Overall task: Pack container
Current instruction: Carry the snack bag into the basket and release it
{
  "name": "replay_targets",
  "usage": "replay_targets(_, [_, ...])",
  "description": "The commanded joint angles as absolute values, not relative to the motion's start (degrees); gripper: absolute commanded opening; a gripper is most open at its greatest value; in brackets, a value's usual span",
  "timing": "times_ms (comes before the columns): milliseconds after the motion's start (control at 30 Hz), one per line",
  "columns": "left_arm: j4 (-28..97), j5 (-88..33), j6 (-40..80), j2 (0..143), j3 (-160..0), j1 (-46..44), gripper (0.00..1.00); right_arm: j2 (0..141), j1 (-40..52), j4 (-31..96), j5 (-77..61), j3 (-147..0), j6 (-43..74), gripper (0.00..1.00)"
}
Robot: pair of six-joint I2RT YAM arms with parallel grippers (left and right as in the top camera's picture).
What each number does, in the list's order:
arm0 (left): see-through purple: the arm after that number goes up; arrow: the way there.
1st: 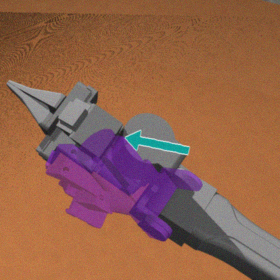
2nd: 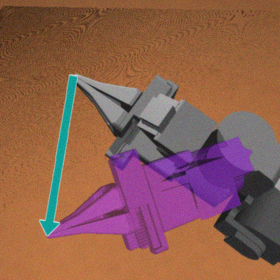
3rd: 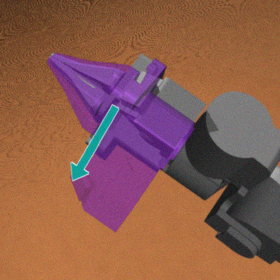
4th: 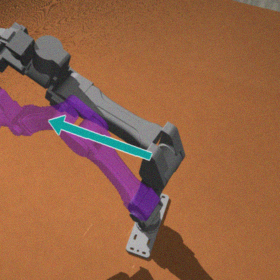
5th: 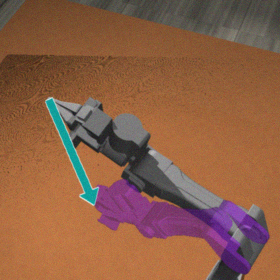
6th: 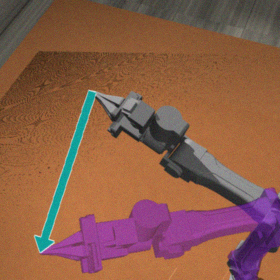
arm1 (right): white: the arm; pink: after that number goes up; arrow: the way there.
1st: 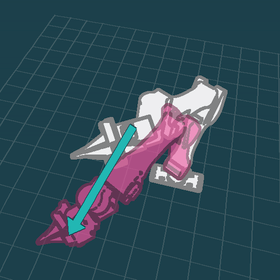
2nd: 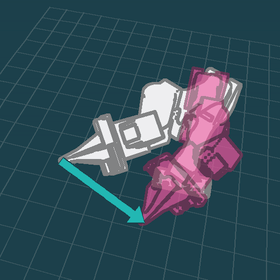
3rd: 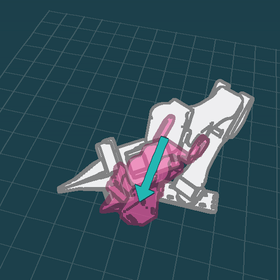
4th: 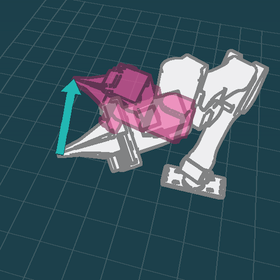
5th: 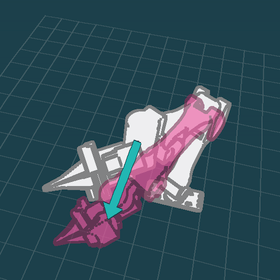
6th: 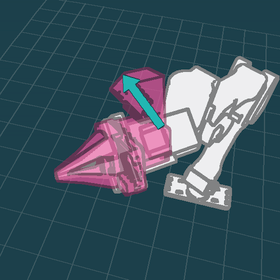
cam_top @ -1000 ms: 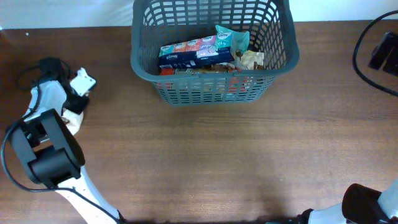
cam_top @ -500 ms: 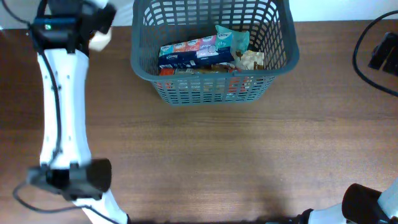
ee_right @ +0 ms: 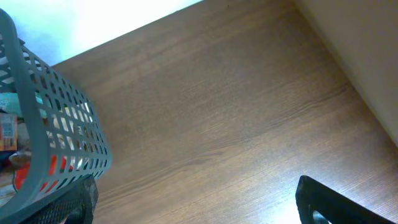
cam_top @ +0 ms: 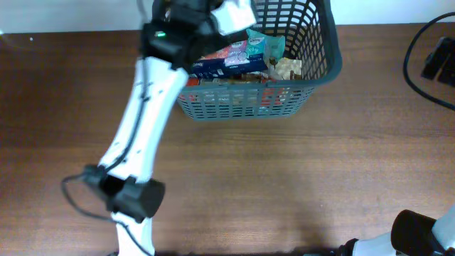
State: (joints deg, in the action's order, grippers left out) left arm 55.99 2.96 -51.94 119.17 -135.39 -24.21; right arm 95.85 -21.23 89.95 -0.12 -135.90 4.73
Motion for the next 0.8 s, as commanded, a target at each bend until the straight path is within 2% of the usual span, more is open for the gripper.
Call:
replay_targets(0, [56.03, 2.74, -53.69, 124.68, -134.93, -25.47, 0.02, 95.94, -21.41, 89.82, -0.25, -135.87, 5.19, 0.99])
replay_targets(33, [56.05, 2.72, -53.67, 125.45, -134.93, -25.63, 0.03, 95.94, -21.41, 89.82, -0.25, -135.87, 5.19, 0.99])
replay_targets(67, [56.18, 2.74, -53.36, 126.61, -134.93, -25.80, 0.31, 95.94, -21.41, 89.82, -0.25, -135.87, 5.19, 0.99])
replay_targets(100, [56.23, 2.74, -51.68, 127.31, -134.93, -25.85, 0.80, 95.94, -21.41, 89.82, -0.25, -135.87, 5.19, 0.99])
replay_targets(133, [56.25, 2.74, -49.87, 127.39, -134.93, -25.85, 0.95, 95.94, -21.41, 89.80, -0.25, -135.87, 5.19, 0.99])
replay_targets(200, [56.23, 4.25, -46.92, 127.20, -135.04, -25.52, 1.00, 95.94, -21.41, 89.82, -0.25, -135.85, 5.19, 0.99])
replay_targets(400, [57.45, 18.96, -35.99, 121.89, -135.37, -22.59, 0.99, 95.94, -21.41, 89.82, -0.25, -135.87, 5.19, 0.99])
replay_targets(533, [65.45, 20.95, -26.70, 114.72, -137.23, -17.02, 0.99, 95.94, -21.41, 89.82, -0.25, -135.87, 5.19, 0.99])
replay_targets(600, [70.78, 18.59, -20.32, 111.33, -138.37, -12.69, 0.99, 95.94, -21.41, 89.82, -0.25, -135.85, 5.19, 0.99])
replay_targets(767, [80.53, -1.13, -12.21, 105.10, -138.91, 3.22, 0.99, 95.94, -21.41, 89.82, -0.25, -135.87, 5.19, 0.99])
